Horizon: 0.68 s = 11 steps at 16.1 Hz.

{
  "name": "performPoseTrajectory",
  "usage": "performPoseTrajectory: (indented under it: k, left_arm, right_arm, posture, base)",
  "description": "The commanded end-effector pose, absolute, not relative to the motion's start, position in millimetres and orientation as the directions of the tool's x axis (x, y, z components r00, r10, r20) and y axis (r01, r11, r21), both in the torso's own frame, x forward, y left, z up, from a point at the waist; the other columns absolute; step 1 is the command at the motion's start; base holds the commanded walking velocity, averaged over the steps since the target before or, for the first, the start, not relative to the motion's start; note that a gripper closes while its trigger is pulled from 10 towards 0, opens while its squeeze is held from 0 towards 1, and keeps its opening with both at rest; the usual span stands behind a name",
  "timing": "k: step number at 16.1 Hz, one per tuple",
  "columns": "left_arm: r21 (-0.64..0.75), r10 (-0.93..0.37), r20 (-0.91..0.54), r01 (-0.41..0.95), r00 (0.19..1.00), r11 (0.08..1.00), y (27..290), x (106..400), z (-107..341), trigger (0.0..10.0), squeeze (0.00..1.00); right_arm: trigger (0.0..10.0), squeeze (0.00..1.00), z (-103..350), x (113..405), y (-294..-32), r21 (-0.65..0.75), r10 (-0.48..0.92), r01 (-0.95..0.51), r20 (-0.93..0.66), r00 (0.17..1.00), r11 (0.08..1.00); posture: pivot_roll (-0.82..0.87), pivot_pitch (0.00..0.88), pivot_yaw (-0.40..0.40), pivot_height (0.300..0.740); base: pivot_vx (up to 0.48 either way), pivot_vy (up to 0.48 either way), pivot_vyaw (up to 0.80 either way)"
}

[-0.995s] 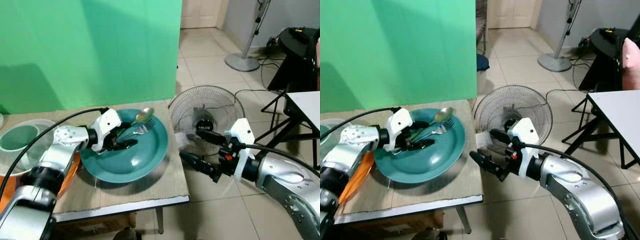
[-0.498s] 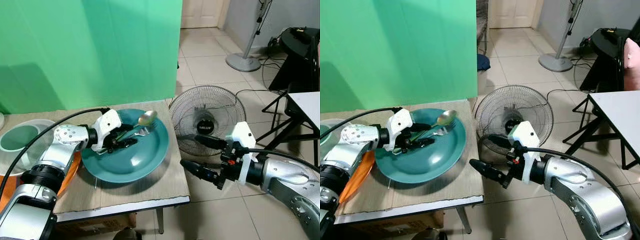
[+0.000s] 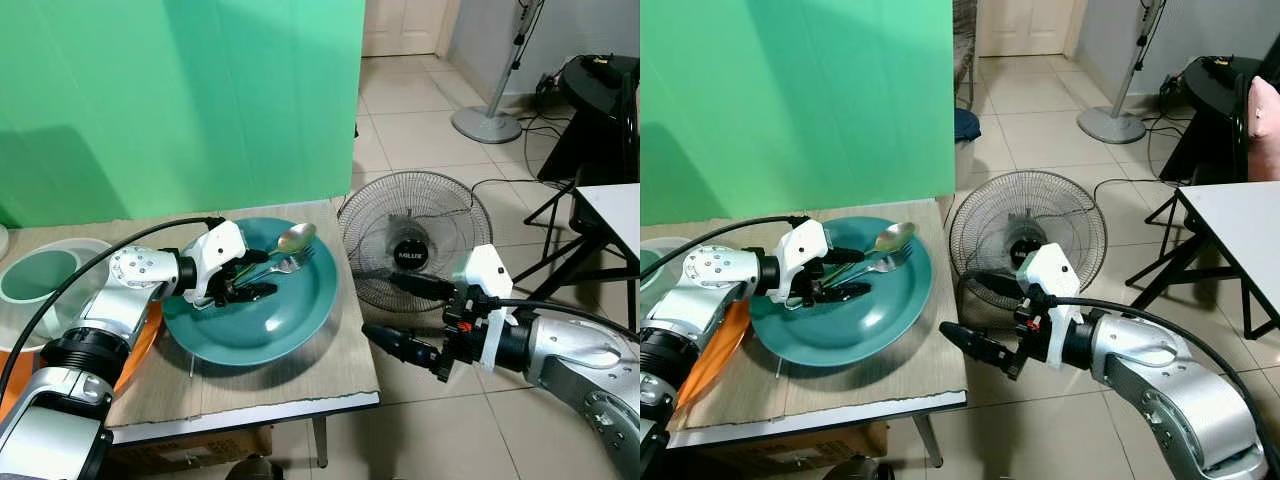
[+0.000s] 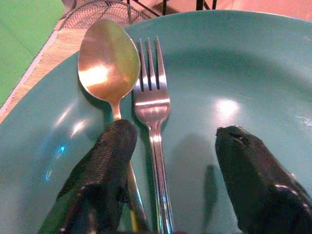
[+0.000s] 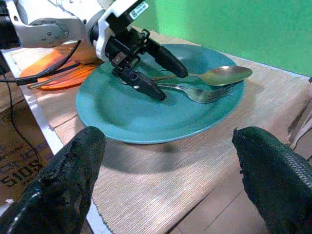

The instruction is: Setting the table

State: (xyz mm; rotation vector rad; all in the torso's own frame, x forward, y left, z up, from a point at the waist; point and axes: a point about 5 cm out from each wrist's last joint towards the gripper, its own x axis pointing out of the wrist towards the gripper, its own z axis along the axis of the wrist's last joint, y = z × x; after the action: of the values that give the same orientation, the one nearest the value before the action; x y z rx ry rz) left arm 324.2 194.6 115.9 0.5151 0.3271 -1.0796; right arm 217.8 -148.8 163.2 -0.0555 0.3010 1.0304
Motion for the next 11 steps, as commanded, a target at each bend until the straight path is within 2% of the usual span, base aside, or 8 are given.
performPoseTrajectory:
  k: [1,2,3,7,11]
  left_arm:
    - [0.255,-0.747,-0.514,0.906,0.422,0.337,194.8,323.9,121.3,10.0,0.72]
    - [0.232,-0.757,-0.515,0.916,0.402,0.329,193.9,322.1,120.6,10.0,0.18]
    - [0.216,-0.765,-0.513,0.921,0.390,0.325,192.8,320.8,120.4,10.0,0.00]
    - [0.196,-0.768,-0.526,0.931,0.365,0.308,189.2,319.7,117.8,10.0,0.00]
    - [0.210,-0.721,-0.584,0.927,0.373,0.309,194.5,321.2,117.9,10.0,0.00]
  right_arm:
    - [10.0,0.00,167.7,215.7,-150.3,0.096,0.852,-0.865,-0.257,0.456,0.492]
    - [10.0,0.00,169.0,213.2,-150.8,0.096,0.868,-0.882,-0.256,0.426,0.461]
    - [10.0,0.00,169.9,210.9,-151.0,0.087,0.880,-0.898,-0.260,0.398,0.432]
    - [10.0,0.00,169.7,203.6,-153.5,0.074,0.907,-0.943,-0.306,0.289,0.326]
    - [10.0,0.00,167.3,205.9,-161.7,0.068,0.902,-0.948,-0.334,0.273,0.312]
  posture:
    - [-0.12,0.017,0.032,0.740]
    - [-0.12,0.013,0.031,0.740]
    - [-0.12,0.013,0.031,0.740]
    - [-0.12,0.007,0.030,0.740]
    - [-0.12,0.002,0.031,0.740]
  base:
    - [0.000,0.000,0.00]
    - [0.000,0.000,0.00]
    - [0.000,0.000,0.00]
    - [0.000,0.000,0.00]
    - [0.000,0.000,0.00]
